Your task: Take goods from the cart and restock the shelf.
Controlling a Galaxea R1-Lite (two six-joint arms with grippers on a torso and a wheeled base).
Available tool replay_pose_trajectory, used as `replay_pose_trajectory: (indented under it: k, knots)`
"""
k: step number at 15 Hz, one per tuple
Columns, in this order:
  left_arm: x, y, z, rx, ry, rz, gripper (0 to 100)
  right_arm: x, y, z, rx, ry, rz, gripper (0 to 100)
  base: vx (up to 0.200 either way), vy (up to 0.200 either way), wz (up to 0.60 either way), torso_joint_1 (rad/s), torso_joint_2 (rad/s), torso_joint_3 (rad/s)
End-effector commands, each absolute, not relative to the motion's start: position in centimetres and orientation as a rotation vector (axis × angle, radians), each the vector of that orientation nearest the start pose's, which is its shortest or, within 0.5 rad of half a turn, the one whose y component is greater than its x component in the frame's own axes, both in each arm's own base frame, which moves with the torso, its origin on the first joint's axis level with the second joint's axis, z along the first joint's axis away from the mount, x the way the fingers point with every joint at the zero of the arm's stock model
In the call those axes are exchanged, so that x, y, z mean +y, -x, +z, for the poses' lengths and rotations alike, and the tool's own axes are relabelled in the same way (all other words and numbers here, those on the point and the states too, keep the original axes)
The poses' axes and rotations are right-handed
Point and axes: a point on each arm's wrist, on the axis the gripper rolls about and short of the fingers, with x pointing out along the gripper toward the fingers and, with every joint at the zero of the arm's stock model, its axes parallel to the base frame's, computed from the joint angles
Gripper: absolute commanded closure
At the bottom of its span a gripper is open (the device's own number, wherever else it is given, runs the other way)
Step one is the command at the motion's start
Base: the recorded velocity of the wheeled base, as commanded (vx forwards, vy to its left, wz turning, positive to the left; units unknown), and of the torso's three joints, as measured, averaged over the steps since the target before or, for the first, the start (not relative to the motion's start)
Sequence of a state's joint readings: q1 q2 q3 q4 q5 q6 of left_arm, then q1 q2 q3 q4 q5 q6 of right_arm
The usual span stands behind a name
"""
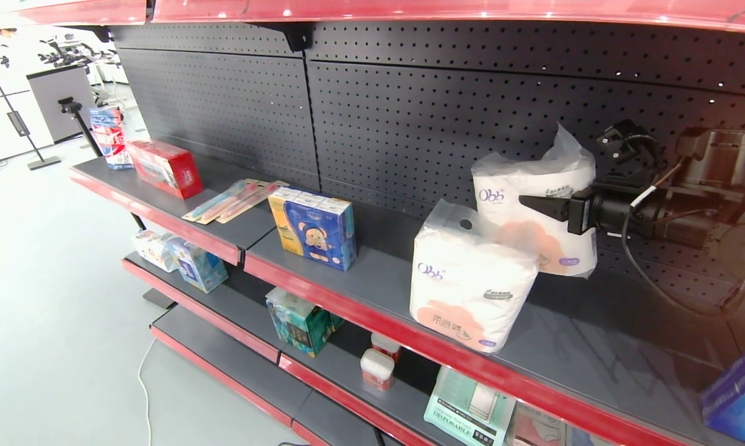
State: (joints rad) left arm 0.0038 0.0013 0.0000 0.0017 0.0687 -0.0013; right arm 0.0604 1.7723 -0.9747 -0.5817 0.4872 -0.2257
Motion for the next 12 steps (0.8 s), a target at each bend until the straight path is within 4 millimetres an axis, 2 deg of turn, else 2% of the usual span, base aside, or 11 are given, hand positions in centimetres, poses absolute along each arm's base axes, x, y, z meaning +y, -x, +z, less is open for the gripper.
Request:
replay_pose_trajectory:
  k: [1, 5, 8, 12]
  knots:
    - [0.1, 2.3, 7.5, 0.003, 0.001, 0.074, 0, 3.3, -34.4, 18.9, 0.175, 0.175, 0.582, 100, 0.000, 0.000, 0.00, 0.000, 0.00, 0.000]
    - [0.1, 2.3, 7.5, 0.003, 0.001, 0.074, 0, 4.4, -35.4, 17.4, 0.170, 0.207, 0.614, 100, 0.000, 0.000, 0.00, 0.000, 0.00, 0.000]
    - [0.1, 2.3, 7.5, 0.003, 0.001, 0.074, 0, 4.6, -36.5, 16.9, 0.173, 0.203, 0.616, 100, 0.000, 0.000, 0.00, 0.000, 0.00, 0.000]
    - [0.1, 2.3, 7.5, 0.003, 0.001, 0.074, 0, 5.9, -37.2, 16.4, 0.169, 0.198, 0.645, 100, 0.000, 0.000, 0.00, 0.000, 0.00, 0.000]
